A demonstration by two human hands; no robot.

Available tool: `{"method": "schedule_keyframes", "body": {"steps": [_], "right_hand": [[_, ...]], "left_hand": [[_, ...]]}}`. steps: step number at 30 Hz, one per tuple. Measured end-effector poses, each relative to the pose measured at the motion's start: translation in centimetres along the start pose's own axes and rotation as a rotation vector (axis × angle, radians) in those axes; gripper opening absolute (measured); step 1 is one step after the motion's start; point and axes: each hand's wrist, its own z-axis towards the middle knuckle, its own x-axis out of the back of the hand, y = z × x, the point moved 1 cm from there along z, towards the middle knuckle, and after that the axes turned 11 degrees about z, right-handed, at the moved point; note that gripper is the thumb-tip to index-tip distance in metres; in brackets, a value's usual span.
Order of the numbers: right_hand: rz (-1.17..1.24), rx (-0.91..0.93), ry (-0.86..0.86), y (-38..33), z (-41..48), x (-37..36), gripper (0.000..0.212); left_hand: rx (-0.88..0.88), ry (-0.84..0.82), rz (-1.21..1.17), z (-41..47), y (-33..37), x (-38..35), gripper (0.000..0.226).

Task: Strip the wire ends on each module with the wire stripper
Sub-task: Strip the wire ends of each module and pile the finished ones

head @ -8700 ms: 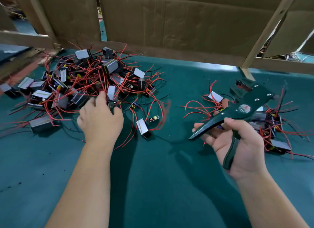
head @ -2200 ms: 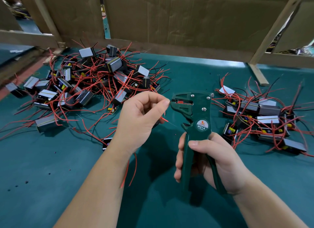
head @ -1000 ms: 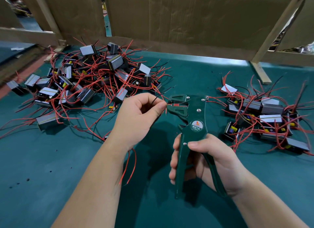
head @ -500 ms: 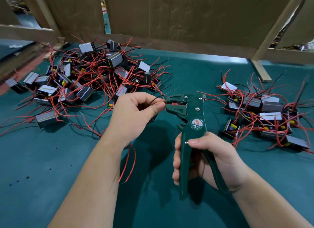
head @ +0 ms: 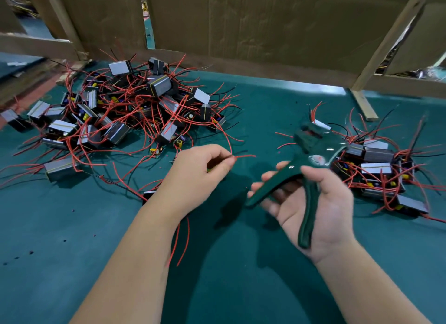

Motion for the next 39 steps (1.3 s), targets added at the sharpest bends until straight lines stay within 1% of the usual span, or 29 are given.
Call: {"method": "schedule_keyframes", "body": {"steps": [2, 4, 7, 9, 11, 13, 14, 17, 19, 22, 24, 27, 28, 35, 37, 39], "right_hand": [[0.014, 0.041, -0.015, -0.8, 0.1, 0.4, 0.030], [-0.009, 0.003, -0.050, -0.8, 0.0, 0.6, 0.035], [-0.081, -0.112, -0.208, 0.4, -0.3, 0.2, 0.050], [-0.145, -0.175, -0.324, 1.2, -0.5, -0.2, 0.060], [-0.232, -0.205, -0.390, 2.0, -0.9, -0.6, 0.054], [-0.323, -0.202, -0.408, 2.6, -1.3, -0.7, 0.046], [-0.350, -0.195, -0.396, 2.8, -1.4, -0.7, 0.049], [-0.368, -0.170, -0.320, 3.0, -1.3, -0.6, 0.069], [-0.342, -0.146, -0.302, 2.8, -1.1, -0.6, 0.071], [-0.267, -0.115, -0.290, 1.9, -0.9, -0.4, 0.063], [-0.196, -0.089, -0.271, 0.9, -0.7, -0.2, 0.063], [-0.097, -0.041, -0.267, -0.8, -0.5, -0.1, 0.078], [-0.067, -0.033, -0.260, -1.3, -0.5, 0.0, 0.080], [-0.021, 0.040, -0.246, -2.9, -0.6, 0.5, 0.066], [-0.002, 0.083, -0.251, -3.6, -0.6, 0.7, 0.064], [0.016, 0.169, -0.243, -4.4, -0.6, 0.8, 0.063]], "left_hand": [[0.096, 0.045, -0.210, 0.2, 0.0, 0.2, 0.015], [0.195, 0.075, -0.477, 0.4, 0.7, 0.2, 0.017], [0.247, 0.102, -0.732, 0.5, 1.7, 0.2, 0.017], [0.300, 0.079, -0.994, 0.4, 2.4, 0.1, 0.010], [0.366, 0.045, -1.198, 0.3, 2.9, 0.1, 0.008], [0.411, -0.013, -1.314, 0.2, 3.2, 0.1, 0.012], [0.423, -0.033, -1.322, 0.1, 3.2, 0.1, 0.014], [0.445, -0.034, -1.281, 0.1, 3.3, -0.1, 0.014], [0.425, -0.010, -1.319, 0.3, 3.3, -0.1, 0.010], [0.415, 0.142, -1.330, 0.7, 2.5, 0.5, 0.018], [0.441, 0.240, -1.302, 0.9, 1.4, 1.2, 0.025], [0.484, 0.290, -1.216, 1.0, 0.1, 2.0, 0.026], [0.494, 0.296, -1.175, 0.9, -0.1, 2.1, 0.026], [0.544, 0.248, -0.801, 0.7, -0.2, 1.4, 0.028], [0.547, 0.227, -0.741, 0.6, -0.3, 1.4, 0.028], [0.555, 0.216, -0.718, 0.6, -0.3, 1.4, 0.028]]}}
